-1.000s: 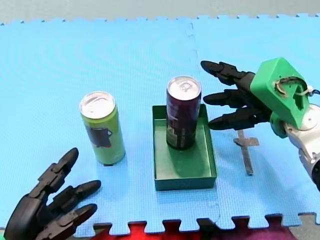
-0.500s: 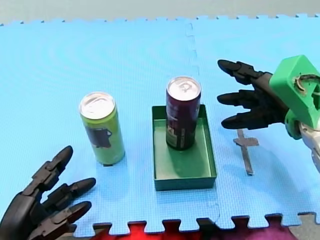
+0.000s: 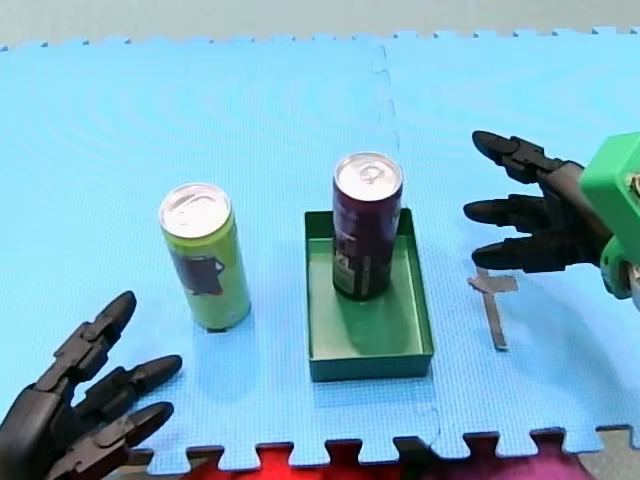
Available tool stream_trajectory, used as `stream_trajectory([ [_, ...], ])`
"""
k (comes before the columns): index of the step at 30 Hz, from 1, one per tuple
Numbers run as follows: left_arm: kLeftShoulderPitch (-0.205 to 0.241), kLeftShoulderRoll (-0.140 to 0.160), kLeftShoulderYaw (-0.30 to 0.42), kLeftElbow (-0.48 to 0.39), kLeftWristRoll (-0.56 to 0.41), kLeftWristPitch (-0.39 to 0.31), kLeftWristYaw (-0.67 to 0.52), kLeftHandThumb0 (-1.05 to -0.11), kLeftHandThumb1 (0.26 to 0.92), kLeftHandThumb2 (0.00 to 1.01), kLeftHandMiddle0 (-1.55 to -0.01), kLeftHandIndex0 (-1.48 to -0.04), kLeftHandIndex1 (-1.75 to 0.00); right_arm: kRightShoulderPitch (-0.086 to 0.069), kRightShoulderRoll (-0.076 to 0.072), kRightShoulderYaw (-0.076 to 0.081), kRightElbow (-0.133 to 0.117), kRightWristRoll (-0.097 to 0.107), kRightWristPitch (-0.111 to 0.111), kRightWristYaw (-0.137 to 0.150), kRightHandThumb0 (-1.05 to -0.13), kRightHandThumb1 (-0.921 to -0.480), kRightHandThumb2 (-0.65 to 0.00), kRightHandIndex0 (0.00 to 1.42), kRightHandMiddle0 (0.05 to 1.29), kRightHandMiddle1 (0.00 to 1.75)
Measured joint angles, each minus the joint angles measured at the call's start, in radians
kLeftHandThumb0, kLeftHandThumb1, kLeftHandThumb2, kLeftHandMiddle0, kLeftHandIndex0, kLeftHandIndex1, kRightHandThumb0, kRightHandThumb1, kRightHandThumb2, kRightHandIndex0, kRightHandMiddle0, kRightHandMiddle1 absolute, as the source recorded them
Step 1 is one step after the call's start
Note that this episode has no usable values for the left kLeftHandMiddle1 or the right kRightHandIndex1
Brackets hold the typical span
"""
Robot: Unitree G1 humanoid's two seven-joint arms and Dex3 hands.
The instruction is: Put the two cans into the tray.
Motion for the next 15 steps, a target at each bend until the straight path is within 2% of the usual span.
stream_trajectory([
  [3,-0.005,0.001,0.008,0.014,-0.007,-0.011,-0.003,-1.048,0.921,0.13,-0.53,-0.22,0.0,0.009,-0.01,-0.01,-0.001,0.005,-0.002,-0.01,-0.803,-0.814,-0.016,0.55,0.11,0.0],
  [6,-0.015,0.001,0.017,0.034,-0.015,-0.023,-0.013,-1.048,0.921,0.12,-0.53,-0.22,0.0,0.012,-0.012,-0.013,-0.004,0.005,-0.006,-0.035,-0.856,-0.838,-0.017,0.58,0.11,0.0],
  [10,-0.032,0.001,0.03,0.069,-0.019,-0.049,-0.015,-1.048,0.921,0.12,-0.52,-0.21,0.0,0.023,-0.008,-0.012,-0.008,0.002,-0.019,-0.077,-0.908,-0.858,-0.014,0.62,0.12,0.0],
  [15,-0.053,-0.001,0.038,0.091,0.005,-0.089,0.033,-1.048,0.921,0.12,-0.53,-0.21,0.0,0.043,0.002,-0.006,-0.009,-0.004,-0.028,-0.099,-0.955,-0.88,-0.011,0.66,0.13,0.0],
])
